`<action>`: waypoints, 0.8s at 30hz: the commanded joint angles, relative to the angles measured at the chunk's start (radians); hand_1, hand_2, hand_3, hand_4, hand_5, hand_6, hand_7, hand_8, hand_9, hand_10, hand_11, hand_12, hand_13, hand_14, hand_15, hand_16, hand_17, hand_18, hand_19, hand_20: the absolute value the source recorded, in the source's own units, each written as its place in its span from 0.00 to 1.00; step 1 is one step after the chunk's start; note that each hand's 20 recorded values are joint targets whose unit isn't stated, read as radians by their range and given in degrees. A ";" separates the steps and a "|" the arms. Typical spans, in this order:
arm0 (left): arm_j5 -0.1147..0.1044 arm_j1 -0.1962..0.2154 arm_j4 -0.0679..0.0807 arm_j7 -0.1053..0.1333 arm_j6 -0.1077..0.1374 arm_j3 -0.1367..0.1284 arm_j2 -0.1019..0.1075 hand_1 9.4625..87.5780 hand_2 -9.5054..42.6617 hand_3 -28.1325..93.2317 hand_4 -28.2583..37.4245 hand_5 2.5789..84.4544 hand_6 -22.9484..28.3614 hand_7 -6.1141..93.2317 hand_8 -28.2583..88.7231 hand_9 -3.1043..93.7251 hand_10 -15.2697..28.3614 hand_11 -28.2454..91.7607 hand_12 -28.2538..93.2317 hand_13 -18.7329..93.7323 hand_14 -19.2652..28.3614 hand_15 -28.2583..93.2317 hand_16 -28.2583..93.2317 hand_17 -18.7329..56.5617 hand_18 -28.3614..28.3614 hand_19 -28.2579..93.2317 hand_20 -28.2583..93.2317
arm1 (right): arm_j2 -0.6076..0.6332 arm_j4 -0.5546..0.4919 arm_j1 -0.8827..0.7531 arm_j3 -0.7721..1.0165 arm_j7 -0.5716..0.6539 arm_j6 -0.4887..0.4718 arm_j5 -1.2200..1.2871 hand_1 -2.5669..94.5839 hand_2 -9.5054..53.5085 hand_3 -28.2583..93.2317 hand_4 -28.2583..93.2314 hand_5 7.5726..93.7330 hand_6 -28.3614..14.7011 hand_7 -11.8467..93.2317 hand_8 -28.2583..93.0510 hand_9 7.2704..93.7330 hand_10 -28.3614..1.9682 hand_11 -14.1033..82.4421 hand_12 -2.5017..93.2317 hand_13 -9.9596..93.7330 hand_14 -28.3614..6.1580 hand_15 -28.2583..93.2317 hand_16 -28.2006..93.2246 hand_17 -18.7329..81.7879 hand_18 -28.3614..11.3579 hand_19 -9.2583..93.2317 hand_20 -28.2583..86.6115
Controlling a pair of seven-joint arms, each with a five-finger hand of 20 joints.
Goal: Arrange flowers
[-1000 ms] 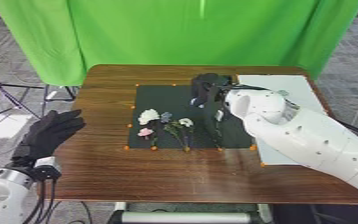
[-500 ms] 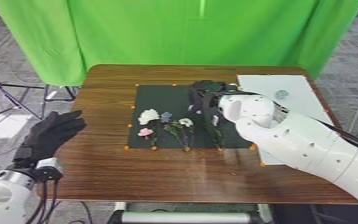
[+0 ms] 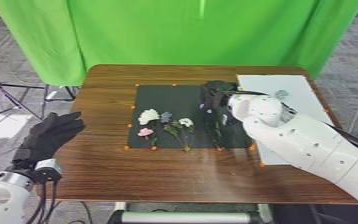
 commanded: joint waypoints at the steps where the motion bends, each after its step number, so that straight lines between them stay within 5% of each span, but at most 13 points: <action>1: 0.001 0.010 -0.006 -0.013 -0.020 -0.009 -0.010 0.16 0.16 0.75 0.08 0.53 0.53 0.17 0.20 0.48 0.67 0.40 0.36 0.45 0.79 0.34 0.28 0.25 0.75 0.30 0.36 | 0.025 0.002 -0.016 0.034 0.031 -0.047 0.033 0.56 0.02 0.69 0.10 0.75 0.73 0.34 0.30 0.78 0.57 0.32 0.28 0.92 0.76 0.81 0.49 0.79 0.37 1.00 0.80; 15: 0.001 -0.019 0.010 -0.026 -0.046 0.006 0.014 0.16 0.15 0.75 0.09 0.52 0.54 0.17 0.20 0.48 0.66 0.39 0.36 0.45 0.79 0.34 0.28 0.25 0.75 0.30 0.36 | 0.080 -0.056 -0.015 0.067 0.070 -0.084 0.108 0.50 0.00 0.70 0.12 0.71 0.74 0.31 0.28 0.73 0.53 0.31 0.27 0.91 0.74 0.81 0.49 0.78 0.36 1.00 0.80; 24: 0.002 -0.007 0.002 -0.024 -0.042 -0.005 0.007 0.16 0.15 0.74 0.09 0.52 0.54 0.17 0.20 0.47 0.66 0.39 0.36 0.45 0.79 0.33 0.28 0.25 0.75 0.30 0.36 | 0.105 -0.134 0.022 0.063 0.085 -0.130 0.186 0.44 0.00 0.73 0.12 0.70 0.75 0.29 0.24 0.73 0.51 0.31 0.26 0.90 0.73 0.80 0.49 0.77 0.33 1.00 0.80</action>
